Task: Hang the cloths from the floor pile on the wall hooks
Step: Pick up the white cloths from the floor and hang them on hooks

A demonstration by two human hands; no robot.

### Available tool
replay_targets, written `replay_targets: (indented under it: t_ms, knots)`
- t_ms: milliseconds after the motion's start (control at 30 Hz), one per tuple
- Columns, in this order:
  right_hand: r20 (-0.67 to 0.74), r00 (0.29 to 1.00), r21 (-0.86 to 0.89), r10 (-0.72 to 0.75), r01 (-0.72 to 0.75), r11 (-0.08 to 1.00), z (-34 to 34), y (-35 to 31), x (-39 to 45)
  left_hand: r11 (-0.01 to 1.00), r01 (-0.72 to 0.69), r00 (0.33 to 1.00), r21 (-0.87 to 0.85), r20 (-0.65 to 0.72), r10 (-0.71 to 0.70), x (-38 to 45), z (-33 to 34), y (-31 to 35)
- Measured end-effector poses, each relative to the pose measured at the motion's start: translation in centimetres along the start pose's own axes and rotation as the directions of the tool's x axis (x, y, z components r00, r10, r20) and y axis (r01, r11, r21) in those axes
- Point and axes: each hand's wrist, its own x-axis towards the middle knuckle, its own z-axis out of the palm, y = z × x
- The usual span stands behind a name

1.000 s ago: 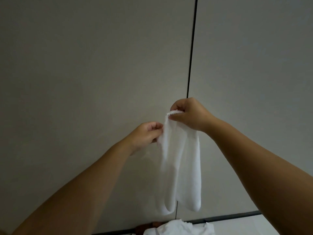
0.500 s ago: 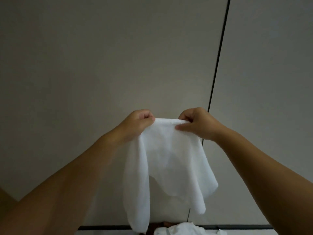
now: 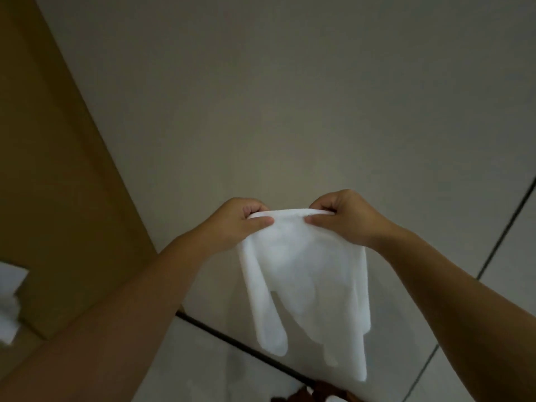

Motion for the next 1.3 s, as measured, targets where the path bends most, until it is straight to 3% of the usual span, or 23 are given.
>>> replay_targets:
  t_ms: [133,267,467,633,867,1167,1300]
  knots:
    - [0.108,0.985,0.091,-0.137,0.127,0.988,3.2,-3.0,0.7,0.99,0.12,0.977,0.077,-0.184,-0.104,-6.0,-2.4,0.1]
    - [0.238,0.928,0.137,-0.286,0.259,0.956,6.9,-6.5,-0.1,0.956,0.286,0.91,0.063,-0.33,-0.251,-13.6,-4.2,0.7]
    - [0.382,0.803,0.216,-0.457,0.404,0.889,13.6,-12.2,-2.9,0.819,0.529,0.783,0.224,-0.501,-0.368,-25.0,-6.1,2.0]
    - [0.481,0.657,0.292,-0.58,0.504,0.813,19.8,-19.8,-6.5,0.713,0.657,0.685,0.247,-0.59,-0.427,-36.0,-8.9,3.7]
    - [0.564,0.446,0.408,-0.695,0.581,0.704,29.7,-31.4,-12.3,0.632,0.749,0.554,0.199,-0.711,-0.434,-51.5,-13.5,3.8]
    - [0.572,0.312,0.506,-0.759,0.595,0.625,42.9,-46.2,-20.5,0.591,0.804,0.368,0.064,-0.834,-0.412,-69.3,-21.0,1.5]
    - [0.569,0.286,0.536,-0.771,0.582,0.612,47.5,-51.2,-22.7,0.574,0.818,0.304,0.035,-0.874,-0.379,-74.7,-24.2,0.4]
